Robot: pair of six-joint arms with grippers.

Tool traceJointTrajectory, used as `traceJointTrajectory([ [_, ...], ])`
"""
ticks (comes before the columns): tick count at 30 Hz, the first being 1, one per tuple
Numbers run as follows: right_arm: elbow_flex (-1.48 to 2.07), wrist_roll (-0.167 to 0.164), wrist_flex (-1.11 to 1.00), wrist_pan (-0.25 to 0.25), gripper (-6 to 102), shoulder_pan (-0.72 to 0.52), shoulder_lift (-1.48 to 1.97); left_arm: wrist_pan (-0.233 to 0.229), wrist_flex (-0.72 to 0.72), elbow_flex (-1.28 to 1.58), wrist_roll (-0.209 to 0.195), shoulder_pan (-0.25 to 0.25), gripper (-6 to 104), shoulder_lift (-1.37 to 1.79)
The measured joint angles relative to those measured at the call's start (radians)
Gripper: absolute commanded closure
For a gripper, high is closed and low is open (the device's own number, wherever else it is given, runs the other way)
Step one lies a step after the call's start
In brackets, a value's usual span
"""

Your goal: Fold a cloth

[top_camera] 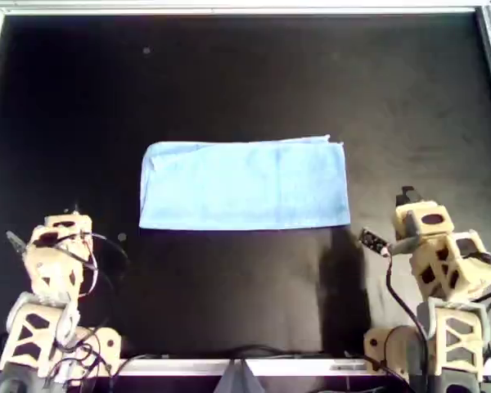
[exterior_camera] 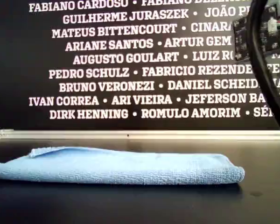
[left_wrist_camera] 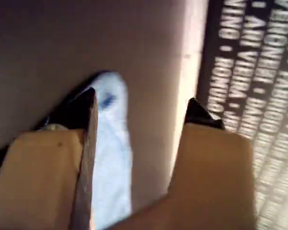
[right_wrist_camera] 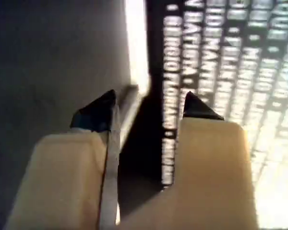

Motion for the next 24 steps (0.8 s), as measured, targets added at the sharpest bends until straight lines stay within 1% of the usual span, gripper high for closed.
traceJointTrajectory([
  [6, 0.000, -0.012, 0.021, -0.003, 42, 0.005, -0.051, 0.000, 0.011, 0.000, 0.000, 0.000, 33, 0.000],
  [11, 0.000, -0.008, 0.023, -0.003, 40, 0.006, -0.034, -0.009, 0.011, 0.000, 0.000, 0.000, 32, 0.000],
  [12, 0.000, -0.011, 0.025, -0.003, 40, 0.006, -0.018, -0.009, 0.011, 0.000, 0.000, 0.000, 32, 0.000],
  [15, 0.000, -0.011, 0.028, -0.015, 40, 0.011, -0.002, -0.009, 0.011, 0.000, 0.000, 0.000, 32, 0.000],
  [19, 0.000, -0.011, 0.035, -0.012, 40, 0.101, -0.012, -0.009, 0.011, 0.000, 0.000, 0.000, 32, 0.000],
  [20, 0.000, -0.011, 0.035, -0.025, 40, 0.110, -0.032, -0.009, 0.011, 0.000, 0.000, 0.000, 32, 0.000],
  [21, 0.000, -0.012, 0.035, -0.006, 40, 0.115, -0.060, -0.009, 0.011, 0.000, 0.000, 0.000, 32, 0.000],
  [23, -0.002, -0.028, 0.035, -0.014, 40, 0.114, -0.130, -0.009, 0.011, 0.000, -0.002, 0.000, 32, 0.000],
  [24, -0.003, -0.041, 0.031, -0.015, 40, 0.121, -0.175, -0.009, 0.011, 0.000, -0.002, 0.000, 32, -0.002],
])
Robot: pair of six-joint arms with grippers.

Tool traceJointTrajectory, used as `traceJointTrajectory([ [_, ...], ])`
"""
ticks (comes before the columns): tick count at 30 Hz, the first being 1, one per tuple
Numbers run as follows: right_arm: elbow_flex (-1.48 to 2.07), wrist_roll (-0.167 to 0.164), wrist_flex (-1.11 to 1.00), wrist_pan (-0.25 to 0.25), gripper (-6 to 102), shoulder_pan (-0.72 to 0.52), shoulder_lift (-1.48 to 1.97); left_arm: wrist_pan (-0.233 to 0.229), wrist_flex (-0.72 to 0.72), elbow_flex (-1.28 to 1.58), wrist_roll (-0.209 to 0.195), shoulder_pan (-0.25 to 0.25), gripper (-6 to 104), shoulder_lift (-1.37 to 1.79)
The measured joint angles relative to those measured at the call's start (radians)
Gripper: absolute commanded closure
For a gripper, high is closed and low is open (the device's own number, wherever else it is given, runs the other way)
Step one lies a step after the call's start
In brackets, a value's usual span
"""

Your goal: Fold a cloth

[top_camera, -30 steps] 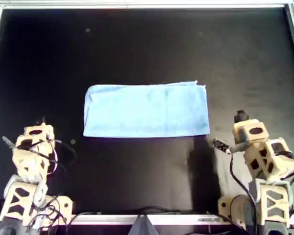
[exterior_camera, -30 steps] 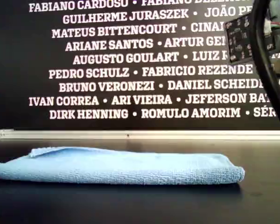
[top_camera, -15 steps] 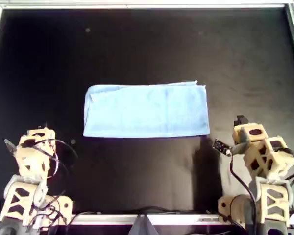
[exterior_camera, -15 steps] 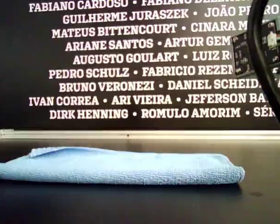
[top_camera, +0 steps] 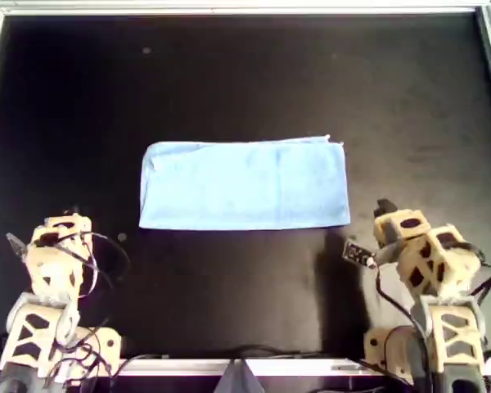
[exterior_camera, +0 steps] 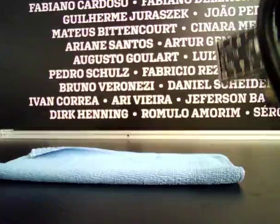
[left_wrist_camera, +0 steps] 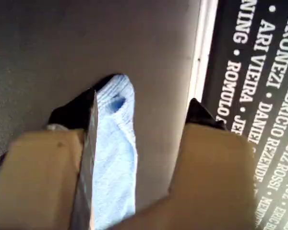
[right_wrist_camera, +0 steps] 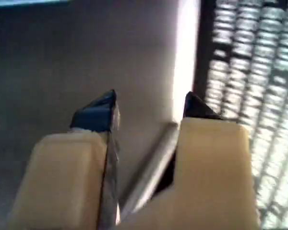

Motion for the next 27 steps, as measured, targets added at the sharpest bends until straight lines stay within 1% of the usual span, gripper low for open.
traceJointTrajectory([
  [2, -0.037, -0.028, -0.006, 0.000, 40, 0.020, -0.101, 0.000, 0.000, 0.000, 0.000, 0.000, 32, 0.000],
  [5, -0.072, -0.051, -0.008, 0.000, 37, 0.038, -0.295, 0.003, 0.000, 0.000, 0.000, 0.000, 32, 0.000],
  [8, -0.161, -0.052, -0.009, -0.002, 26, 0.071, -0.518, 0.003, 0.000, 0.000, 0.000, 0.000, 32, 0.000],
  [10, -0.244, -0.048, -0.009, 0.000, 17, 0.060, -0.658, 0.003, 0.000, 0.000, 0.000, 0.000, 32, 0.000],
  [11, -0.281, -0.038, -0.009, 0.000, 13, 0.063, -0.718, 0.003, 0.000, 0.000, 0.000, 0.000, 32, 0.000],
  [12, -0.318, -0.048, -0.009, 0.000, 9, 0.072, -0.773, 0.003, 0.000, 0.000, 0.000, 0.000, 32, 0.000],
  [15, -0.407, -0.046, -0.012, 0.000, 2, 0.075, -0.902, 0.003, 0.000, 0.000, 0.000, 0.000, 32, 0.000],
  [17, -0.446, -0.046, -0.014, 0.000, 0, 0.071, -0.948, 0.003, 0.000, 0.000, 0.000, 0.000, 32, 0.000],
  [27, -0.561, -0.044, -0.015, 0.000, 0, 0.071, -1.109, 0.003, 0.000, 0.000, 0.000, 0.000, 32, 0.000],
])
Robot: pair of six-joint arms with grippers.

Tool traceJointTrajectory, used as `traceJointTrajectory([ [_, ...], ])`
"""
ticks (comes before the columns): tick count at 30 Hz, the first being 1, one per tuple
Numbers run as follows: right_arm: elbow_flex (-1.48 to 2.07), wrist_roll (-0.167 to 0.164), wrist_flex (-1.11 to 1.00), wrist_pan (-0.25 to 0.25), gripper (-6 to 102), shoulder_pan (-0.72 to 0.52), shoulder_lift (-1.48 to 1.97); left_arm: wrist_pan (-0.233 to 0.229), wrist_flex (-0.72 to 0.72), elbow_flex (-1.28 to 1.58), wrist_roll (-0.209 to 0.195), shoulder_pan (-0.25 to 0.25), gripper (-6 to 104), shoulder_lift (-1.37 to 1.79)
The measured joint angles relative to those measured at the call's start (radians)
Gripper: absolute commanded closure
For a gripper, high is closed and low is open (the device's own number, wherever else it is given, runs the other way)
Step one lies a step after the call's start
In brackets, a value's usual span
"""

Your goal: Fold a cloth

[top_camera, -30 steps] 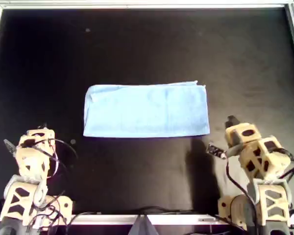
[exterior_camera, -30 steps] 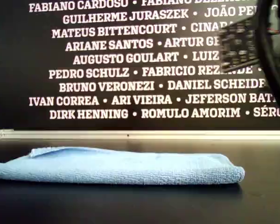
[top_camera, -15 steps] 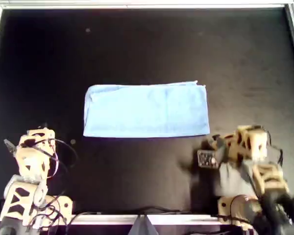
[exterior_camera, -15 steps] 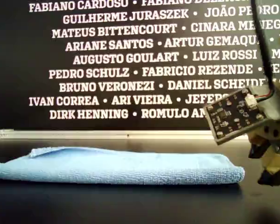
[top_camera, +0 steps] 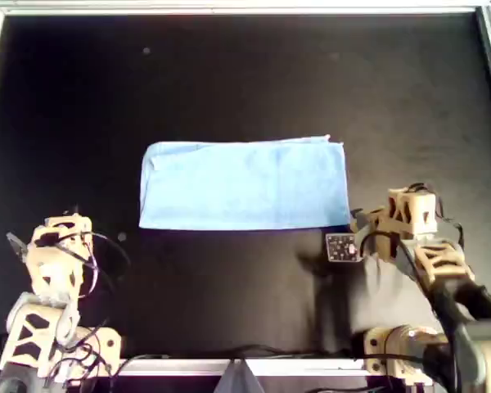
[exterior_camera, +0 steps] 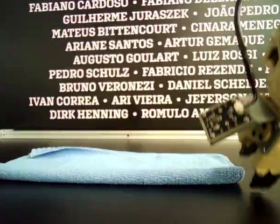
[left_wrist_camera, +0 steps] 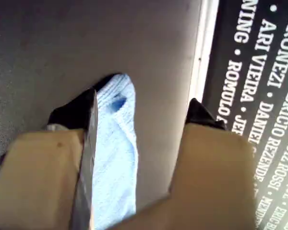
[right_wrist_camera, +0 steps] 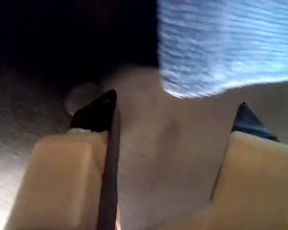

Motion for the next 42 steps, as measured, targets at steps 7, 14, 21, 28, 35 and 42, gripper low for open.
traceJointTrajectory([
  [7, -0.091, 0.072, 0.000, 0.000, 1, 0.015, -0.092, 0.000, 0.000, 0.000, 0.000, 0.000, 32, 0.000],
  [14, -0.129, 0.089, 0.000, 0.000, 1, 0.091, -0.129, 0.000, 0.000, 0.000, 0.000, 0.000, 32, 0.000],
  [21, -0.141, 0.089, 0.000, -0.003, 17, 0.095, -0.149, 0.000, 0.000, 0.000, 0.000, 0.000, 32, 0.000],
  [28, -0.190, 0.100, 0.000, -0.012, 53, 0.097, -0.189, 0.000, 0.000, 0.000, 0.000, 0.000, 32, 0.000],
  [35, -0.192, 0.100, 0.000, -0.011, 82, 0.100, -0.189, 0.000, 0.000, 0.000, 0.000, 0.000, 32, 0.000],
  [42, -0.192, 0.100, 0.000, -0.011, 97, 0.100, -0.189, 0.000, 0.000, 0.000, 0.000, 0.000, 32, -0.003],
])
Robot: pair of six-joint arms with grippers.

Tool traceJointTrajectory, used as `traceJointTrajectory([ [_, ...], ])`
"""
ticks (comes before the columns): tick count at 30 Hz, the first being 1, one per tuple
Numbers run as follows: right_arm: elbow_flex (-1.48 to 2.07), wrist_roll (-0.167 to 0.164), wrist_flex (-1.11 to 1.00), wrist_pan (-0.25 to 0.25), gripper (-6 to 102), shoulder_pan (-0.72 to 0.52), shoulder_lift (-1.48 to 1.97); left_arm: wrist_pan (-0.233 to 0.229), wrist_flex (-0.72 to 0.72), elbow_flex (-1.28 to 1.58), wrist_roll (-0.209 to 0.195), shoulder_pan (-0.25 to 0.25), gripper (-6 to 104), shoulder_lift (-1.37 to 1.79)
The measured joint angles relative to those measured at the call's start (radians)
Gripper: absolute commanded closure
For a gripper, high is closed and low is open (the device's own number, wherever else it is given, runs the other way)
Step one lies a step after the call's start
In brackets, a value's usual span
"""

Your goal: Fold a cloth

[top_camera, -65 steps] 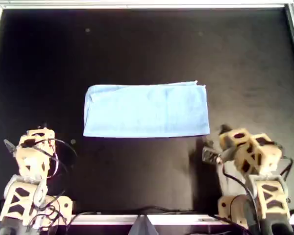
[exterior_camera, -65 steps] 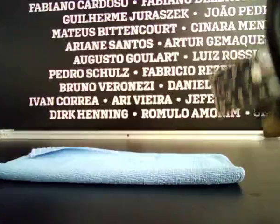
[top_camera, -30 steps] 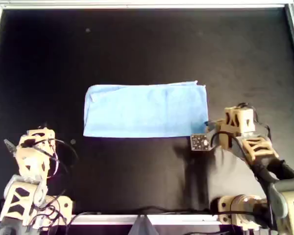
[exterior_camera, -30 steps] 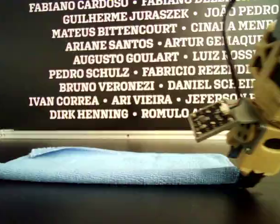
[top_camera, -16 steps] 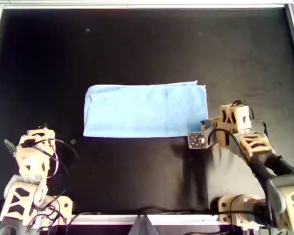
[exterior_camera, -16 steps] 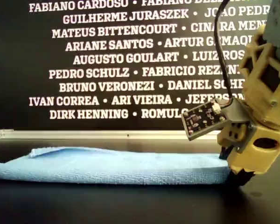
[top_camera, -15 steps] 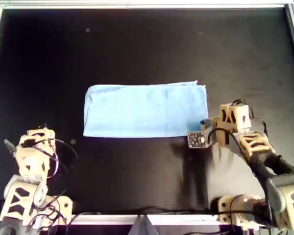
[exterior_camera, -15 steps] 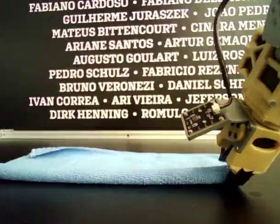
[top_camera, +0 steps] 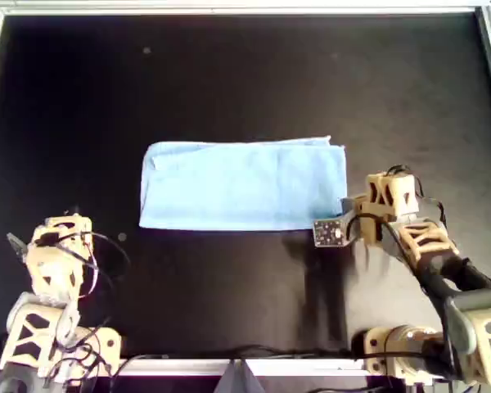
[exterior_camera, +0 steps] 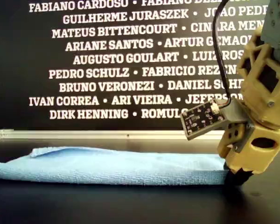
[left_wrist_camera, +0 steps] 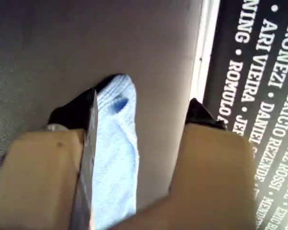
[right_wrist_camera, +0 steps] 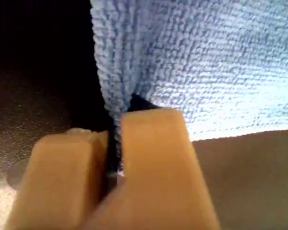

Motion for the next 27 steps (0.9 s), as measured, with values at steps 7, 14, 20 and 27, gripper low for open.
traceJointTrajectory([
  [7, 0.000, 0.000, 0.000, 0.000, 97, 0.000, 0.000, 0.000, 0.000, 0.000, 0.000, 0.000, 32, 0.000],
  [14, -0.104, -0.003, 0.000, 0.011, 97, 0.015, 0.020, 0.000, 0.000, 0.000, 0.000, 0.000, 32, 0.000],
  [20, -0.318, -0.006, 0.000, 0.011, 97, 0.153, -0.023, 0.000, 0.000, 0.000, 0.000, 0.000, 32, -0.003],
  [27, -0.637, -0.006, 0.000, 0.012, 97, 0.370, -0.272, 0.000, 0.000, 0.000, 0.000, 0.000, 32, -0.003],
])
